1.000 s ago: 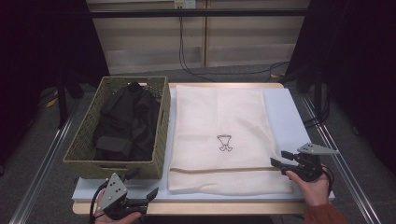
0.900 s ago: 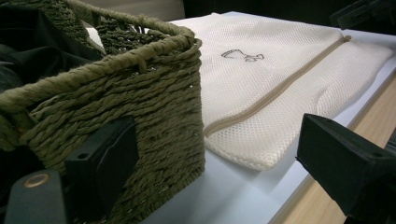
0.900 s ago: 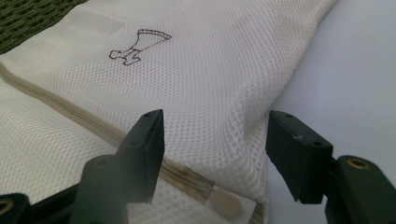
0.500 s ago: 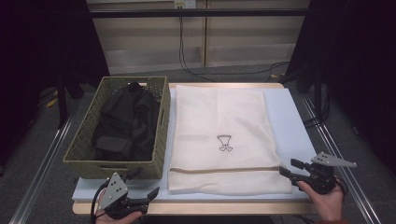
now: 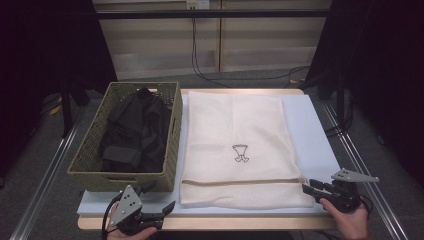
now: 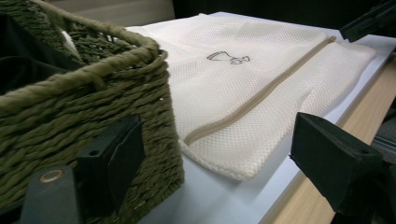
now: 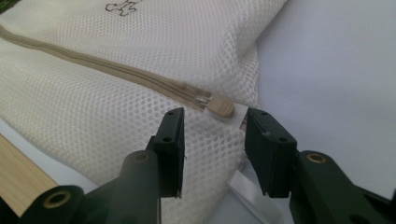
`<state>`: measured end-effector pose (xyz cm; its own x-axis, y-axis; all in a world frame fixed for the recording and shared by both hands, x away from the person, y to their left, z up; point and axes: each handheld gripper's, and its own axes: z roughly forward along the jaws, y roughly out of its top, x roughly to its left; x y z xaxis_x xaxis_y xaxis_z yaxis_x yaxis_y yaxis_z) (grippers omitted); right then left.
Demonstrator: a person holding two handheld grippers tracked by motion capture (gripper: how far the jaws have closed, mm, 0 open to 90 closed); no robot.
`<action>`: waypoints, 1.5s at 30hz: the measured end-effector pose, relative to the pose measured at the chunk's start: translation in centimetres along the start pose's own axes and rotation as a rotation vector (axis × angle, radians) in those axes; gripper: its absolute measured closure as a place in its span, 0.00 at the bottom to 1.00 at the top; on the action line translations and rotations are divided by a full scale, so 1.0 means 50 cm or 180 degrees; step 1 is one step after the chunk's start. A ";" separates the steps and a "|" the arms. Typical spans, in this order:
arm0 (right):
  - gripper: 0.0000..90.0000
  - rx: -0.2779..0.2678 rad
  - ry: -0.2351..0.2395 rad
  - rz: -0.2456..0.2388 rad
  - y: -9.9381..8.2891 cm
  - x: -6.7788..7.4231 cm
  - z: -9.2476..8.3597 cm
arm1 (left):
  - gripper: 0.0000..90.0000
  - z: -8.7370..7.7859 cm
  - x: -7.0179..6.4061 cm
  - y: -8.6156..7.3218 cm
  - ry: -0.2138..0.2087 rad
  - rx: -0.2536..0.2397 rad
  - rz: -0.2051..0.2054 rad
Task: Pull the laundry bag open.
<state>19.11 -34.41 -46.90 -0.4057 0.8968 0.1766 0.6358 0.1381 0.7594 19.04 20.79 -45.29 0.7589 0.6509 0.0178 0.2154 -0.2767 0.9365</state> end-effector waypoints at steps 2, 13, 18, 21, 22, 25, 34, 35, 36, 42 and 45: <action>0.66 0.0045 -0.0022 -0.0021 0.001 -0.001 0.007 | 0.19 0.002 -0.003 0.002 -0.0039 0.0032 0.0033; 0.65 0.0295 -0.0347 -0.0402 -0.002 0.016 0.037 | 0.19 0.026 -0.024 0.009 -0.0167 0.0048 0.0070; 0.81 0.0289 -0.0385 -0.0365 0.001 0.015 0.037 | 0.19 0.039 -0.038 0.015 -0.0238 0.0085 0.0137; 0.90 0.0303 -0.0419 -0.0389 0.003 0.019 0.037 | 0.19 0.047 -0.041 0.016 -0.0281 0.0052 0.0113; 0.92 0.0314 -0.0425 -0.0382 0.003 0.019 0.037 | 0.19 0.048 -0.043 0.018 -0.0268 0.0093 0.0127; 0.94 0.0298 -0.0373 -0.0255 0.004 0.016 0.036 | 0.20 0.053 -0.044 0.020 -0.0268 0.0111 0.0148; 0.96 0.0160 -0.0254 -0.0110 0.006 0.007 0.024 | 0.23 0.066 -0.046 0.027 -0.0299 0.0103 0.0192; 0.96 0.0125 -0.0243 -0.0090 0.006 0.006 0.022 | 0.23 0.071 -0.047 0.026 -0.0351 0.0064 0.0158; 0.96 0.0097 -0.0228 -0.0075 0.006 0.005 0.018 | 0.24 0.075 -0.048 0.028 -0.0365 0.0080 0.0183; 0.96 -0.0040 -0.0152 0.0023 0.009 0.004 0.003 | 0.24 0.102 -0.058 0.042 -0.0435 0.0067 0.0239; 0.96 -0.0063 -0.0128 0.0025 0.010 0.003 0.000 | 0.24 0.121 -0.064 0.053 -0.0459 0.0094 0.0253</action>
<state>19.37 -34.19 -46.51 -0.3737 0.9141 0.1576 0.6256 0.1229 0.7704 20.89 13.72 -45.00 0.8541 0.5186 0.0390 0.1675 -0.3453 0.9234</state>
